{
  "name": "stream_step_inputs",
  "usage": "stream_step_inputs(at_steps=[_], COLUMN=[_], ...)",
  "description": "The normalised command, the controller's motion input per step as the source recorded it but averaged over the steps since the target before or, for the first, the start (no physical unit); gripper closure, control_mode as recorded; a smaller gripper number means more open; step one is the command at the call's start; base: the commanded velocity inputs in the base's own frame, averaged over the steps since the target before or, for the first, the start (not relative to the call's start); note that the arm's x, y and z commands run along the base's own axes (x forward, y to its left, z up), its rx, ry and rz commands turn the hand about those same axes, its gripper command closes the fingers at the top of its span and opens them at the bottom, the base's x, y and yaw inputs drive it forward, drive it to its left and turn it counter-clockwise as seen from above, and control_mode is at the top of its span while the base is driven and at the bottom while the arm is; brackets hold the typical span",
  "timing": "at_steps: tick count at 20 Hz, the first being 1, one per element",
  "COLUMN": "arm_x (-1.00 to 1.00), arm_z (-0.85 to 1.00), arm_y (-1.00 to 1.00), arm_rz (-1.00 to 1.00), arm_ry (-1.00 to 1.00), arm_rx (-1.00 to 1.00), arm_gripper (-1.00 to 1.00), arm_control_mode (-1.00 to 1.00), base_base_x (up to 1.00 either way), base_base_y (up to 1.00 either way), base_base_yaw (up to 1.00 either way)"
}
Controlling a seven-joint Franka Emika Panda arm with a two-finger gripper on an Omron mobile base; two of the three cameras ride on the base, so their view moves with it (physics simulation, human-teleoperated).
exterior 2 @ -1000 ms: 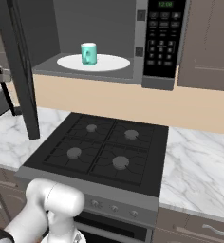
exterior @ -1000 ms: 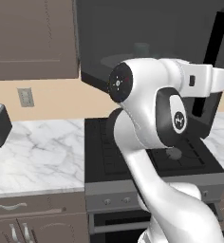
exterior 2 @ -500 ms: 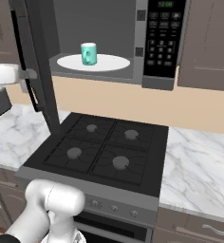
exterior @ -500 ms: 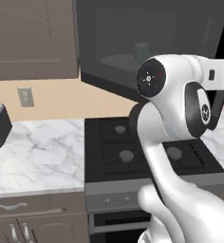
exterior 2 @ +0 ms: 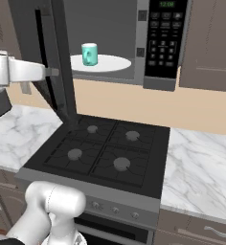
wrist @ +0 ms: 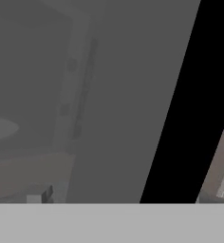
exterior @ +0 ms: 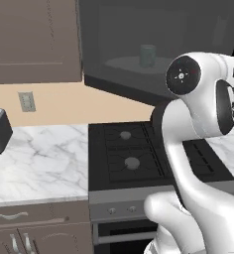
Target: Pick the mug from the counter and place it inside the microwave. Then close the microwave.
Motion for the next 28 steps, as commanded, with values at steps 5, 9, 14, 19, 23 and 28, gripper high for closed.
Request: stream_step_inputs(at_steps=[5,9,14,19,23,28], arm_x=[0.46,0.44,0.39,0.44,0.47,0.49], arm_z=[0.00,0.00,0.00,0.00,0.00,0.00], arm_y=[-0.24,-0.24,-0.24,-0.27,-0.30,-0.31], arm_rz=[0.00,0.00,0.00,0.00,0.00,0.00], arm_ry=[0.00,0.00,0.00,0.00,0.00,0.00], arm_rx=[0.00,0.00,0.00,0.00,0.00,0.00], arm_gripper=[-1.00,-1.00,-1.00,-1.00,-1.00,-1.00], arm_control_mode=[-1.00,-1.00,-1.00,-1.00,-1.00,-1.00], base_base_x=[0.00,0.00,0.00,0.00,0.00,0.00], base_base_y=[0.00,0.00,0.00,0.00,0.00,0.00], base_base_yaw=[0.00,0.00,0.00,0.00,0.00,0.00])
